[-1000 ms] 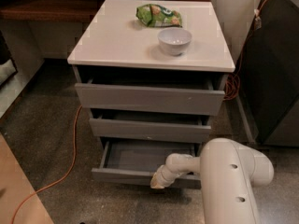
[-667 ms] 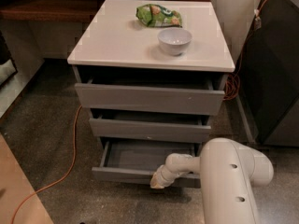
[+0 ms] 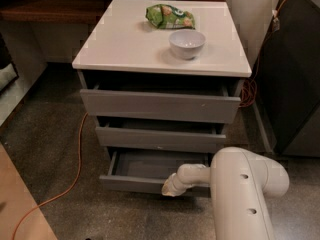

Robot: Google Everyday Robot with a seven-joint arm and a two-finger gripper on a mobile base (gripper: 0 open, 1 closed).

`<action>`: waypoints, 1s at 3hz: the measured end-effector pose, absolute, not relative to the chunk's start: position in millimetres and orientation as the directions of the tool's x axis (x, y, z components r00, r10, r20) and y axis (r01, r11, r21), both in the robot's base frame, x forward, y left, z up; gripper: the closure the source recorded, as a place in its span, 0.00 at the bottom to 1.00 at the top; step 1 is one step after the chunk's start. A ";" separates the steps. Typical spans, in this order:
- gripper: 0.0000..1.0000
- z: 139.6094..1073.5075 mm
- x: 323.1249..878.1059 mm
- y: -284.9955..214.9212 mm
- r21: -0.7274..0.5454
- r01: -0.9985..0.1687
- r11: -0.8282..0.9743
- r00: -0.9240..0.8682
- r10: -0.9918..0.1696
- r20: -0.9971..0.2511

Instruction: Close bottom drawer

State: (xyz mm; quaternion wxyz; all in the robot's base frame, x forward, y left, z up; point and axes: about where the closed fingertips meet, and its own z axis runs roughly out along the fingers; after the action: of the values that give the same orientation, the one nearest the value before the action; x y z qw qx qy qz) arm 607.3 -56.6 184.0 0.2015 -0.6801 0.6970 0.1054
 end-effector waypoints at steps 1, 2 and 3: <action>1.00 183.1 623.0 -58.3 -0.197 -0.979 0.057 0.029 -0.912 -0.409; 1.00 182.2 634.3 -58.8 -0.251 -0.967 0.048 0.060 -0.911 -0.407; 1.00 183.5 644.4 -57.4 -0.285 -0.958 0.032 0.094 -0.904 -0.417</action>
Offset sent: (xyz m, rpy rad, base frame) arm 0.0378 -0.0040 0.0032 -0.0246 -0.1728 0.0022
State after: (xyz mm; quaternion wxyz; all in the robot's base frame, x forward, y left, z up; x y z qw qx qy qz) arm 644.4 -57.4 183.5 0.2564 -0.6938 0.6709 0.0526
